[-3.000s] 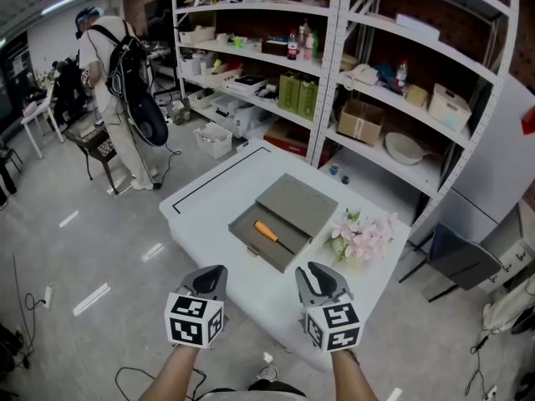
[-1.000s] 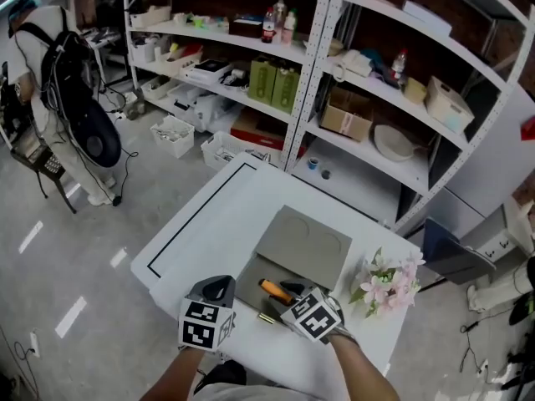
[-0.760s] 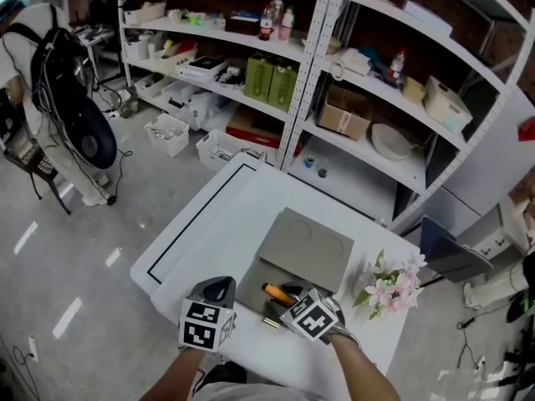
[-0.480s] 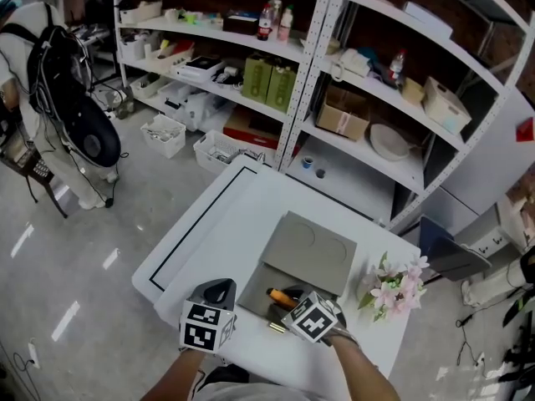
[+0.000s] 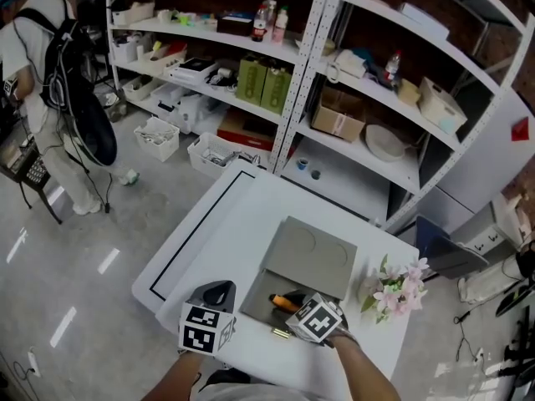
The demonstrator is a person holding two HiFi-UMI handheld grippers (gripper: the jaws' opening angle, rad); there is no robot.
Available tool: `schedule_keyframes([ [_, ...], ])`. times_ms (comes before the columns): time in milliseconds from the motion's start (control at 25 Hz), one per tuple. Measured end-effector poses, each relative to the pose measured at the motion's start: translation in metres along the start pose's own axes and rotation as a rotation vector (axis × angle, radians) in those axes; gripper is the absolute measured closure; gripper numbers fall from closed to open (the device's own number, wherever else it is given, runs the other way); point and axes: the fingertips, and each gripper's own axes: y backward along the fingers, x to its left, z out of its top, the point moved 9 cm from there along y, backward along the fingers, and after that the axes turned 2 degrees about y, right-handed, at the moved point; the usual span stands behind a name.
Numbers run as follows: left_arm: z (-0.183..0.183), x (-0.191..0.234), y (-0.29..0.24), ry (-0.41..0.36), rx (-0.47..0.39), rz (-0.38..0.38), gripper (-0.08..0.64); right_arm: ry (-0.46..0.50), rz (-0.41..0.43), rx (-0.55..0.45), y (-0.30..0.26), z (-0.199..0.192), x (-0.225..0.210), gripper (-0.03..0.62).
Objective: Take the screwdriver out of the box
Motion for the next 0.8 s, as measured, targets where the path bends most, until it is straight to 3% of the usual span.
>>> schedule_keyframes([
  [480, 0.003, -0.007, -0.014, -0.021, 0.014, -0.034, 0.555, 0.004, -0.022, -0.003, -0.001, 0.002, 0.000, 0.468],
  [800, 0.004, -0.017, -0.009, -0.035, 0.009, -0.017, 0.555, 0.005, -0.066, -0.048, 0.003, -0.003, 0.002, 0.471],
])
